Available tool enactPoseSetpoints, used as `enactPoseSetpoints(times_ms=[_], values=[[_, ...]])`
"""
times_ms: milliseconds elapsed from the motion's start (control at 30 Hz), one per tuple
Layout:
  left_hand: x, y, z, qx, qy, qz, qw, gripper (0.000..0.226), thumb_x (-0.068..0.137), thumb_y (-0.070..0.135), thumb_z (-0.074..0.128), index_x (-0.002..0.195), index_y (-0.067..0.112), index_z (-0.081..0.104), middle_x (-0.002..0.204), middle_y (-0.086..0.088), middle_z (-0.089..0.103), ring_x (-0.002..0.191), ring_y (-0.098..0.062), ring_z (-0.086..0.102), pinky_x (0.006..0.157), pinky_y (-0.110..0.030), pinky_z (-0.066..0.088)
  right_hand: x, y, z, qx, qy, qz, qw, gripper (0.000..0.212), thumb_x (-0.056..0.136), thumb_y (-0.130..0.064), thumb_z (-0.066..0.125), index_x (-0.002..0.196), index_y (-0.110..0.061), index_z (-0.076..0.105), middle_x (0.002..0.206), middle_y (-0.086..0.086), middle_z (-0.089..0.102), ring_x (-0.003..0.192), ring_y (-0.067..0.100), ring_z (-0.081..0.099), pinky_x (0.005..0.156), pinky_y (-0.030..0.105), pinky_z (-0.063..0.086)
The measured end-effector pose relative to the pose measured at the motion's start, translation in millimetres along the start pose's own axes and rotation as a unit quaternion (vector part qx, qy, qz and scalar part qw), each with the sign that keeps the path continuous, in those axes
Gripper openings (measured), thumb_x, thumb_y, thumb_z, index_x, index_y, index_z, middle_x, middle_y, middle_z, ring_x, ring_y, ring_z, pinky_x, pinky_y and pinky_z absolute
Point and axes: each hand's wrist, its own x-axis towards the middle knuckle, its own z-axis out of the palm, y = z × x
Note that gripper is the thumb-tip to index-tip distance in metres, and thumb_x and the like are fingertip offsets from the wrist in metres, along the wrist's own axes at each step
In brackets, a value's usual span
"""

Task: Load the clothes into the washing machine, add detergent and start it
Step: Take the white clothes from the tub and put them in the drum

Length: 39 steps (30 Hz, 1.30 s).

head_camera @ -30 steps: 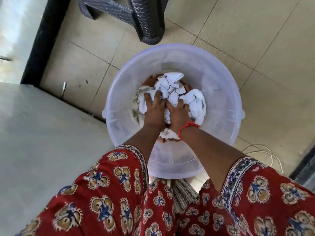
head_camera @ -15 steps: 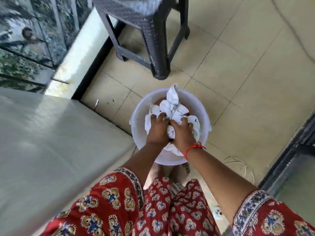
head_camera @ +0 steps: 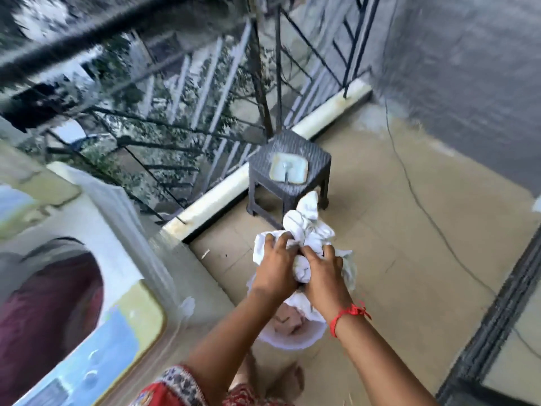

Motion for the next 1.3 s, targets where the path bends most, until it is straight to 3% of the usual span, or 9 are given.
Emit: enactPoseSetpoints(times_ms=[167, 333, 600, 767, 933, 1133, 1300], values=[[-19.5, 18.6, -105.1, 0.035, 0.080, 0.004, 0.996, 0.056, 0.063, 0.026, 0.067, 0.117, 0.017, 0.060, 0.131, -0.007, 0.045, 0.116, -0.038, 0.037, 0.104, -0.042, 0.036, -21.1, -83.2, -73.1, -0.003, 0.018, -0.106, 0.994, 0.059, 0.078, -0.009, 0.061, 0.128, -0.038, 0.048, 0.127, 0.003, 0.035, 0.108, 0.033, 0.045, 0.096, 0.035, 0.042], [-58.2, -5.3, -198.7, 0.082, 0.181, -0.041, 0.979, 0.057, 0.058, 0.025, 0.076, 0.113, 0.015, 0.063, 0.126, -0.011, 0.051, 0.116, -0.037, 0.039, 0.105, -0.042, 0.029, -35.5, -182.2, -91.0, -0.026, 0.029, -0.208, 0.977, 0.066, 0.071, -0.006, 0.067, 0.125, -0.038, 0.048, 0.121, 0.004, 0.037, 0.109, 0.036, 0.047, 0.097, 0.043, 0.045], [-170.2, -110.6, -312.1, 0.073, 0.268, -0.184, 0.943, 0.053, 0.065, 0.023, 0.073, 0.116, 0.017, 0.062, 0.135, -0.011, 0.044, 0.116, -0.039, 0.037, 0.100, -0.034, 0.028, -74.2, -352.2, -19.3, -0.048, 0.012, -0.359, 0.932, 0.059, 0.073, -0.003, 0.061, 0.119, -0.039, 0.047, 0.117, 0.004, 0.037, 0.101, 0.036, 0.048, 0.089, 0.041, 0.049], [-239.6, -193.6, -354.9, 0.113, 0.314, -0.266, 0.904, 0.053, 0.062, 0.022, 0.075, 0.113, 0.021, 0.062, 0.134, -0.009, 0.045, 0.117, -0.038, 0.037, 0.103, -0.034, 0.030, -101.3, -448.8, 45.0, -0.070, -0.020, -0.430, 0.900, 0.064, 0.070, -0.012, 0.072, 0.120, -0.041, 0.044, 0.117, 0.004, 0.036, 0.107, 0.035, 0.048, 0.088, 0.043, 0.051], [-282.5, -276.9, -360.9, 0.096, 0.286, -0.341, 0.891, 0.057, 0.056, 0.029, 0.073, 0.110, 0.025, 0.060, 0.130, -0.007, 0.049, 0.121, -0.038, 0.039, 0.104, -0.038, 0.033, -109.6, -507.1, 122.0, -0.084, -0.076, -0.456, 0.883, 0.061, 0.071, -0.013, 0.070, 0.121, -0.039, 0.046, 0.121, 0.006, 0.038, 0.110, 0.037, 0.045, 0.087, 0.041, 0.047], [-309.9, -339.3, -330.3, 0.045, 0.230, -0.378, 0.896, 0.060, 0.058, 0.022, 0.077, 0.116, 0.017, 0.059, 0.128, -0.010, 0.046, 0.117, -0.034, 0.035, 0.105, -0.040, 0.032, -103.2, -516.8, 214.0, -0.139, -0.157, -0.438, 0.874, 0.063, 0.069, -0.008, 0.067, 0.121, -0.037, 0.046, 0.123, 0.008, 0.039, 0.107, 0.039, 0.046, 0.090, 0.041, 0.045], [-311.5, -371.9, -297.5, 0.035, 0.170, -0.380, 0.908, 0.047, 0.059, 0.019, 0.072, 0.105, 0.012, 0.064, 0.103, -0.009, 0.063, 0.111, -0.030, 0.047, 0.101, -0.049, 0.033, -92.3, -502.6, 263.7, -0.173, -0.203, -0.425, 0.865, 0.062, 0.068, -0.006, 0.063, 0.123, -0.033, 0.049, 0.120, 0.009, 0.039, 0.105, 0.040, 0.046, 0.094, 0.041, 0.042]])
